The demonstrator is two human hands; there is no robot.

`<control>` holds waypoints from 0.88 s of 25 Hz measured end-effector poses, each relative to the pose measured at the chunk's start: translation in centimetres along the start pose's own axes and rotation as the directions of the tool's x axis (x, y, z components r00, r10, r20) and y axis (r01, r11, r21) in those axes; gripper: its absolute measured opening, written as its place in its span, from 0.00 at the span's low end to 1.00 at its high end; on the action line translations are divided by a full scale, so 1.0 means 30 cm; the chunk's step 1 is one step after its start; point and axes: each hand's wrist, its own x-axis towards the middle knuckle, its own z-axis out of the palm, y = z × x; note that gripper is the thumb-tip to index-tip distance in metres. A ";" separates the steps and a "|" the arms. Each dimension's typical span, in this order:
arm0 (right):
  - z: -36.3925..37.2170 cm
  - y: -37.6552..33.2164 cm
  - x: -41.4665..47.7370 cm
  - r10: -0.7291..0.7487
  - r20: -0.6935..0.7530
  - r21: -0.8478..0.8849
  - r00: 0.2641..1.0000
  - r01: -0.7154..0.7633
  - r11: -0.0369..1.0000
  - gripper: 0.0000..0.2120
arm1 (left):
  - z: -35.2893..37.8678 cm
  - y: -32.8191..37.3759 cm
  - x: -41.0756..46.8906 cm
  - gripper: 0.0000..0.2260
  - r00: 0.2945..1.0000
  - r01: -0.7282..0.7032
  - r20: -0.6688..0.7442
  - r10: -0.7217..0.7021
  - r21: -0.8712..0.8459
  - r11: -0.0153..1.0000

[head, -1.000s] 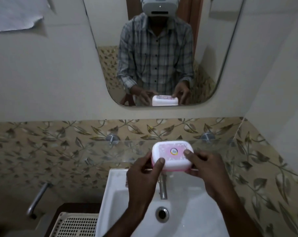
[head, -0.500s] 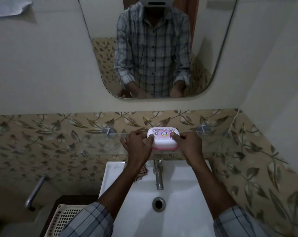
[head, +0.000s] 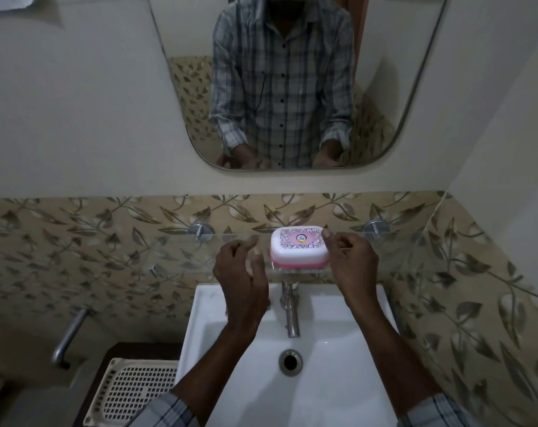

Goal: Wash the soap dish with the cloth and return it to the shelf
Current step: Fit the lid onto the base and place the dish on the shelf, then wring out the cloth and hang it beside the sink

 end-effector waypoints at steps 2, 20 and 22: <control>0.002 0.009 -0.083 -0.065 -0.036 0.130 0.997 0.070 0.989 0.09 | -0.054 -0.072 -0.100 0.10 0.998 -0.025 -0.052 0.022 -0.052 0.998; 0.213 0.343 -0.427 -0.073 0.612 -0.073 0.788 0.149 0.986 0.16 | 0.112 -0.507 -0.045 0.16 0.286 0.924 0.594 -0.752 0.038 0.382; 0.211 0.344 -0.402 -0.156 0.676 -0.073 0.720 0.276 0.958 0.26 | 0.040 -0.447 -0.068 0.14 0.142 0.969 0.736 -0.662 0.034 0.246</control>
